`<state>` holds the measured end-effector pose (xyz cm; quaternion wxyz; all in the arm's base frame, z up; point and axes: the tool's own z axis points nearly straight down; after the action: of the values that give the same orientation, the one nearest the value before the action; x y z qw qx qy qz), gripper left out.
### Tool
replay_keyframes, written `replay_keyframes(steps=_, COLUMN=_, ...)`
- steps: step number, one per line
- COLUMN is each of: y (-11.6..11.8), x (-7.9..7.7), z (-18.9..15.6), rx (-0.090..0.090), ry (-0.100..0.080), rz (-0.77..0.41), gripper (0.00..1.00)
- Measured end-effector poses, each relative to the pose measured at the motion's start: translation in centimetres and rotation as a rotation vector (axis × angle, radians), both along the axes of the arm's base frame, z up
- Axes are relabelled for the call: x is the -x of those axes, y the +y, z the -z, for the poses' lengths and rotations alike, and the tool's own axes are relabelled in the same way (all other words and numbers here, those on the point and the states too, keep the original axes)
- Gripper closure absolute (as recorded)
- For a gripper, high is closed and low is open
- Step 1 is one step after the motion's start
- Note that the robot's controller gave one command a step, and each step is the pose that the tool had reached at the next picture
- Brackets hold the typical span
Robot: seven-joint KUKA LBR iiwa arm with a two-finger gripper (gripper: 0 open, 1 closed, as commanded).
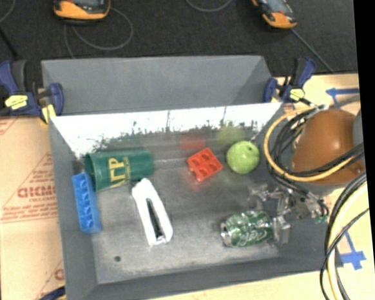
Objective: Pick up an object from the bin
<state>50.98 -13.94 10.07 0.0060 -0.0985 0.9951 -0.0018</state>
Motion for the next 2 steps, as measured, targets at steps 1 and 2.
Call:
replay_keyframes(steps=1, y=0.8, x=0.6, z=3.9, rx=-0.003, ry=0.009, rz=0.01, gripper=0.0)
replay_keyframes(steps=2, y=4.7, x=0.7, z=2.8, rx=-0.002, ry=0.011, rz=-0.086, gripper=1.0)
